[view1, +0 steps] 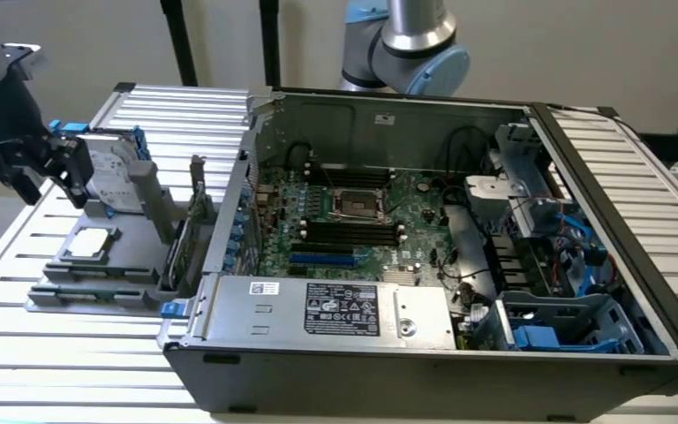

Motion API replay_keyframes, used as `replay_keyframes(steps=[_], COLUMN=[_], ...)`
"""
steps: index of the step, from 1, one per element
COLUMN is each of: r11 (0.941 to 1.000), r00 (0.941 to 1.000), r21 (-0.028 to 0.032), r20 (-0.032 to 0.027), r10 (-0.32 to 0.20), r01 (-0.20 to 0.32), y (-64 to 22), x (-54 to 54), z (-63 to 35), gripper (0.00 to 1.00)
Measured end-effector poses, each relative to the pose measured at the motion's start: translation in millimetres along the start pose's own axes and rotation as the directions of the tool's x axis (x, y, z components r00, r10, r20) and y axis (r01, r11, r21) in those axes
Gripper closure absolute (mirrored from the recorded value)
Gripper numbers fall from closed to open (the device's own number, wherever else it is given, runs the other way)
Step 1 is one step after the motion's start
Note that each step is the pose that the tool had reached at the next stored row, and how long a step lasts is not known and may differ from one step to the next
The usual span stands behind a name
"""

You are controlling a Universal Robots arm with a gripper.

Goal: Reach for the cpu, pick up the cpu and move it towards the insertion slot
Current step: 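Pick up the cpu and move it towards the insertion slot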

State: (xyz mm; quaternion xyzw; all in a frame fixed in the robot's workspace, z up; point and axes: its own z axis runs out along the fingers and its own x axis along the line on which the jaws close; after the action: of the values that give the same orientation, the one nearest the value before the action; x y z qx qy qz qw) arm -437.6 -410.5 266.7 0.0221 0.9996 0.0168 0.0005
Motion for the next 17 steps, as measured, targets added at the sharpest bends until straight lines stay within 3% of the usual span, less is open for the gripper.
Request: replay_keyframes(steps=[17], r11=[1.0], r00=[1.0], r21=[0.0], r20=[0.0], r10=[0.0], r01=[0.0], y=[-1.2], x=[-2.6], z=[31.0], gripper=[0.35])
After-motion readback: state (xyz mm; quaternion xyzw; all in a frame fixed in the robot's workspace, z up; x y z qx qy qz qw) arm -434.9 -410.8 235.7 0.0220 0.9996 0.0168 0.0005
